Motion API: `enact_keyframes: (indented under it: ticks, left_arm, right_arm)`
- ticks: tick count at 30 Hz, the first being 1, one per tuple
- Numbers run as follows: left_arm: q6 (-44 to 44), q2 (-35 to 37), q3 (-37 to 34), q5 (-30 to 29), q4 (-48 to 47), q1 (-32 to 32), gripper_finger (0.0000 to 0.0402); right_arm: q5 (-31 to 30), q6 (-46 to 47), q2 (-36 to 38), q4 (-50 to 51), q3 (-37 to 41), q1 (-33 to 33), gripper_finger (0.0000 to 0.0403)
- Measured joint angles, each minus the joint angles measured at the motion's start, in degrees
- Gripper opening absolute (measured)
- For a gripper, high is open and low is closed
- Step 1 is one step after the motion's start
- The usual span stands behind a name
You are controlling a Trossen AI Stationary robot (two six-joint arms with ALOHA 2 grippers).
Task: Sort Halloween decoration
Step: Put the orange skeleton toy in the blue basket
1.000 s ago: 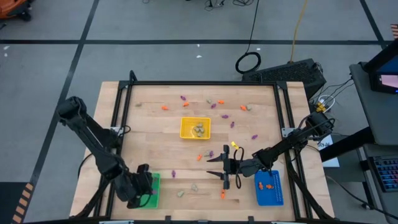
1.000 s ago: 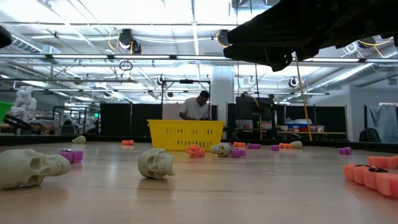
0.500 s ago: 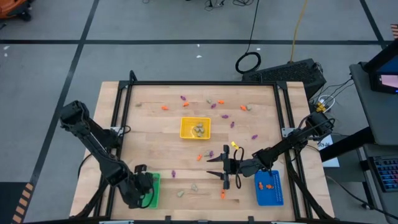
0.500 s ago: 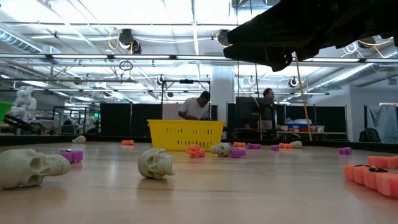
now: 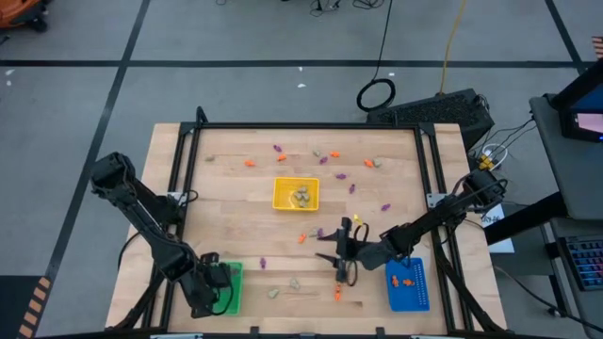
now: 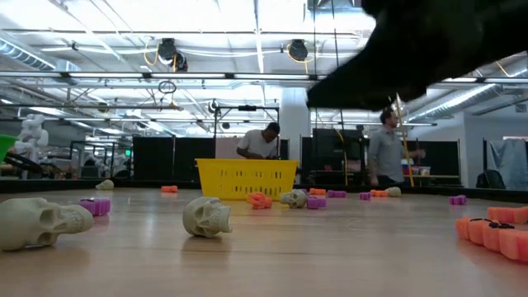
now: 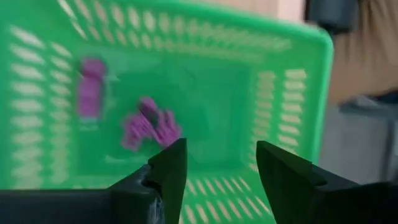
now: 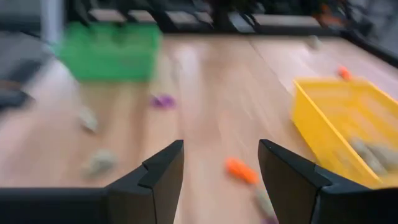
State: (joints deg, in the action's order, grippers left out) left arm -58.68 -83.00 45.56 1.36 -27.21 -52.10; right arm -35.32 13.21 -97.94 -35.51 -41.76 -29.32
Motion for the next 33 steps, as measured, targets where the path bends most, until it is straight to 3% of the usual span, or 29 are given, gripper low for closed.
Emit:
enact_keyframes:
  ticks: [6,16,25,29,33]
  left_arm:
    - [-2.0,0.7,2.0,0.7,-0.1,0.1,0.0175]
    - [14.3,0.7,7.0,-13.8,-0.2,4.1,0.0137]
    - [32.0,0.7,9.4,-33.0,4.0,10.3,0.0132]
    - [35.3,0.7,9.4,-34.9,8.1,13.1,0.0132]
    - [35.2,0.7,9.4,-34.9,9.2,15.3,0.0132]
  right_arm:
    - [-4.3,8.1,3.8,21.5,-5.8,0.0,0.0192]
    - [-4.9,17.4,12.0,61.6,-17.0,0.2,0.0192]
    - [-1.8,22.9,15.7,79.2,-18.0,4.7,0.0192]
    - [0.6,23.6,16.2,85.2,-18.0,10.8,0.0192]
    - [3.9,16.4,16.3,86.0,-18.0,18.9,0.0192]
